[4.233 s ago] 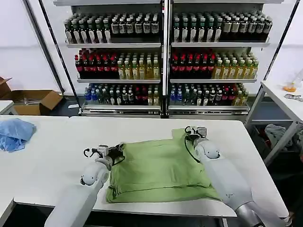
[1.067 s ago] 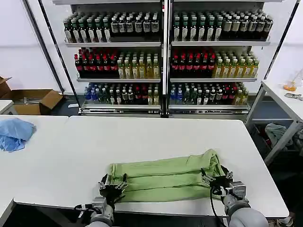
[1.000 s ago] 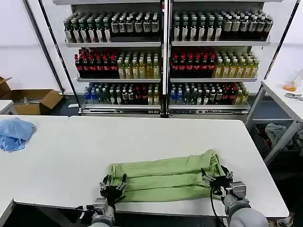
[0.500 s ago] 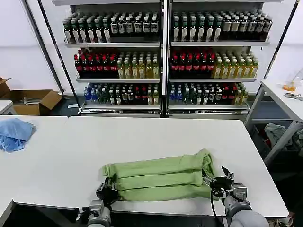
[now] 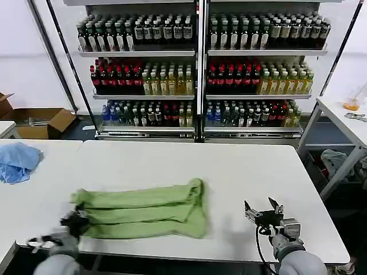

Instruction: Fold and organize the clothes.

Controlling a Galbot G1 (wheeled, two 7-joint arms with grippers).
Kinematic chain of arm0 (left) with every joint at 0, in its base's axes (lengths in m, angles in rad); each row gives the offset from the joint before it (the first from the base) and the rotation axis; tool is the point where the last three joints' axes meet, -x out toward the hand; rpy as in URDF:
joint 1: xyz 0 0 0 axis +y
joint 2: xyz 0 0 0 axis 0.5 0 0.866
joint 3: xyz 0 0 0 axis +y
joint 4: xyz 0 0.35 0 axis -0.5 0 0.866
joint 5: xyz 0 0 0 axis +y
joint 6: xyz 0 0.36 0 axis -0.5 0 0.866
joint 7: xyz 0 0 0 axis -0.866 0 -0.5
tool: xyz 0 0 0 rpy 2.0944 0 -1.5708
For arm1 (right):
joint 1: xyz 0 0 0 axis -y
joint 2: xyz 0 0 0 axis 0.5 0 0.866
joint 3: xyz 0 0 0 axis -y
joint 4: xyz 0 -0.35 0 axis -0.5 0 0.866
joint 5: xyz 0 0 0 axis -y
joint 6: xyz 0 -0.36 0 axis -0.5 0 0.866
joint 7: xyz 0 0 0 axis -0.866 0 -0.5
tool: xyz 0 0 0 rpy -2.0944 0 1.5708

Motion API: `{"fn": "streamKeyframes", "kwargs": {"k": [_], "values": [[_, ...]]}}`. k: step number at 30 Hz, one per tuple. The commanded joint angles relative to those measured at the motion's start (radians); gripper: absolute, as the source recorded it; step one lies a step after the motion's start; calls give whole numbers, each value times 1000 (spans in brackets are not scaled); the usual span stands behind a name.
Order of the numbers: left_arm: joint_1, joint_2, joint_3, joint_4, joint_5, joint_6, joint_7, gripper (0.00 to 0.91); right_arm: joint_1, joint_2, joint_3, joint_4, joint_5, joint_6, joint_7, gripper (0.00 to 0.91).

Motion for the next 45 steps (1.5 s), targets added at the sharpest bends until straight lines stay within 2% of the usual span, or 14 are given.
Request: {"fn": "streamKeyframes", "kwargs": {"k": [1,7,12,19,24,28,29,30,31,40,45], "values": [[-5,107,-184,-174,-471,61,84,20,3,-3,-2,2,1,-1,1,907],[-13,-30,-12,-291,-793,105,100,20,0,-12,-2,7,1,-3,2,907],[-49,-125,123,-328,-899,112,93,20,-7,-21,3,9,1,-3,3,907],[-112,-199,298,-259,-876,98,81,20,-7,-24,1,9,0,-2,2,907],[-185,-254,369,-163,-828,93,52,20,-1,-23,-4,4,0,-2,3,907],[-216,-268,430,-109,-765,93,52,40,4,-23,-6,-1,1,-1,2,907],[-219,-268,436,-104,-754,95,53,111,5,-23,-6,-2,1,-1,1,907],[-221,-267,452,-96,-719,106,62,625,8,-24,-7,-3,2,-1,1,907],[-222,-264,464,-93,-696,108,68,907,9,-23,-8,-4,2,0,1,907],[-231,-253,510,-89,-526,108,144,907,15,-18,-11,-13,3,1,0,907],[-189,-218,469,-165,-504,111,165,907,14,-16,-9,-13,2,1,-1,907]]}}
